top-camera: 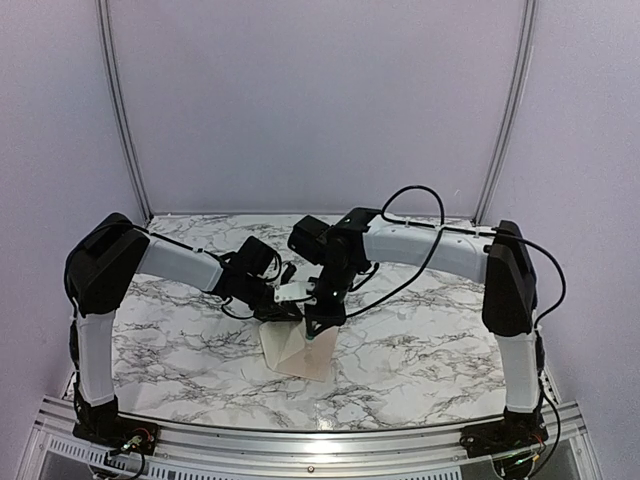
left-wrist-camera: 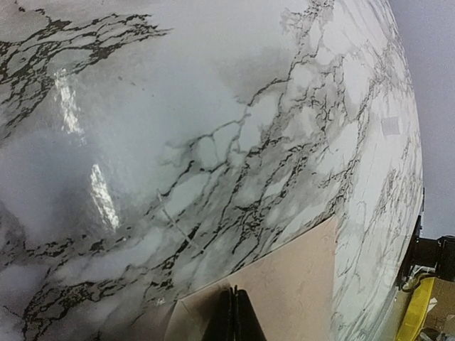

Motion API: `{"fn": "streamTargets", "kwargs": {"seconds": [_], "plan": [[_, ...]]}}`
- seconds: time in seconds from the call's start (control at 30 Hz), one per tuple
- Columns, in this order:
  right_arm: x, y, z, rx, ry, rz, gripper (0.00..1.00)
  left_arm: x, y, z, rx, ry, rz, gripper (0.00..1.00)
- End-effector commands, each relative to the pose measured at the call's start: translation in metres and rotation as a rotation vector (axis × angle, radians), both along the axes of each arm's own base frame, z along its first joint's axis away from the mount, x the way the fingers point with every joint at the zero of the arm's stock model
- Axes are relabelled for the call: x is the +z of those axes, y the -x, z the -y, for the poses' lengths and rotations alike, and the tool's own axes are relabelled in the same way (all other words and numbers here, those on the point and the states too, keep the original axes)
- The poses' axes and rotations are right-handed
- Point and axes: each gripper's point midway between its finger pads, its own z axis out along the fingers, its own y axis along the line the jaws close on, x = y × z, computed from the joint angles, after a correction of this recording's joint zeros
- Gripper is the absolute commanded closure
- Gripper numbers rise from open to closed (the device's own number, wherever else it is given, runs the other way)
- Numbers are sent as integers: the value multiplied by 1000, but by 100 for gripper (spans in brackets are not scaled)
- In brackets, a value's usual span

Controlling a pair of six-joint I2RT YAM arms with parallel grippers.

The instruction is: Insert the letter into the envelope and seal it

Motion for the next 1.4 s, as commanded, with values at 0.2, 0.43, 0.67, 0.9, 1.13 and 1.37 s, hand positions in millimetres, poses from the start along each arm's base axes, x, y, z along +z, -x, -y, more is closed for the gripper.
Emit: {"fn": "streamTargets", "kwargs": {"seconds": [0.2, 0.43, 0.67, 0.9, 1.13, 1.37], "plan": [[85, -59, 22, -155, -159, 149, 100, 8, -6, -4, -11, -31, 37, 100], [134, -98, 68, -301, -298, 165, 100, 128, -38, 16, 8, 146, 298, 79], [190, -118, 100, -418, -549, 98, 100, 247, -31, 11, 61, 312, 631, 60], [230, -97, 104, -371, -797, -19, 98, 307, 18, 21, 141, 477, 900, 37], [250, -58, 94, -272, -958, -237, 93, 318, 44, 48, 110, 583, 973, 30], [244, -44, 94, -262, -987, -332, 90, 310, 60, 74, 24, 644, 956, 31]]}}
